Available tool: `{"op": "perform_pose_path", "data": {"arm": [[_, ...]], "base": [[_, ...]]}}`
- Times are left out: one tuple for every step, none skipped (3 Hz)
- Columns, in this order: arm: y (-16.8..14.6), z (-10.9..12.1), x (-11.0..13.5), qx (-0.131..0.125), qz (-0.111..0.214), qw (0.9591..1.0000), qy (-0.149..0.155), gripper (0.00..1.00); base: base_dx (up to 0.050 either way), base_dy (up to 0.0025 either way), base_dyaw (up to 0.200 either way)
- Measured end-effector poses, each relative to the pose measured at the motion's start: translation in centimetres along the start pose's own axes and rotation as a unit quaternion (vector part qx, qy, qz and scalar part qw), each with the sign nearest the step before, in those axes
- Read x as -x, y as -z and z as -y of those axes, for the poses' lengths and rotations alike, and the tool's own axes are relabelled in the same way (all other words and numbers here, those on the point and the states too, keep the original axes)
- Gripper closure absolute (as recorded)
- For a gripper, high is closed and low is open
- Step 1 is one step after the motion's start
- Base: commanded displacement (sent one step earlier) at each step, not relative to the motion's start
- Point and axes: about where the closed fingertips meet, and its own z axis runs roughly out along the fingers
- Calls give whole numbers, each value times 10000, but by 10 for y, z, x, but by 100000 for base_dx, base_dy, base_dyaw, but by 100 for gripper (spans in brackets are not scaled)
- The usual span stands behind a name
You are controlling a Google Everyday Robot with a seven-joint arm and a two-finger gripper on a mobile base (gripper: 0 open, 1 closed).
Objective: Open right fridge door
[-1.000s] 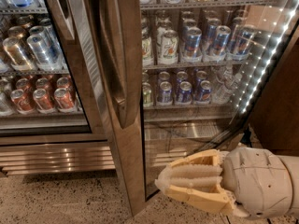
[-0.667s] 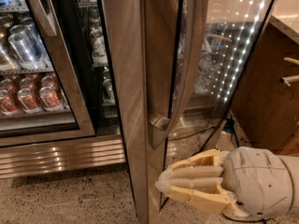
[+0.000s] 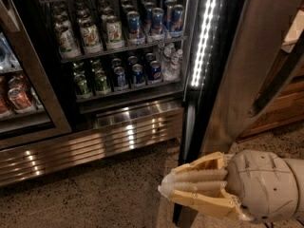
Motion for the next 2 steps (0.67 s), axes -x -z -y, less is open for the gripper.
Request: {"op": "perform_pose_path", "data": {"arm": [[0,0,0,0,0,10000,0,100],[0,0,0,0,0,10000,0,100]], "base": [[-4547,192,-8403],[0,0,0]]}}
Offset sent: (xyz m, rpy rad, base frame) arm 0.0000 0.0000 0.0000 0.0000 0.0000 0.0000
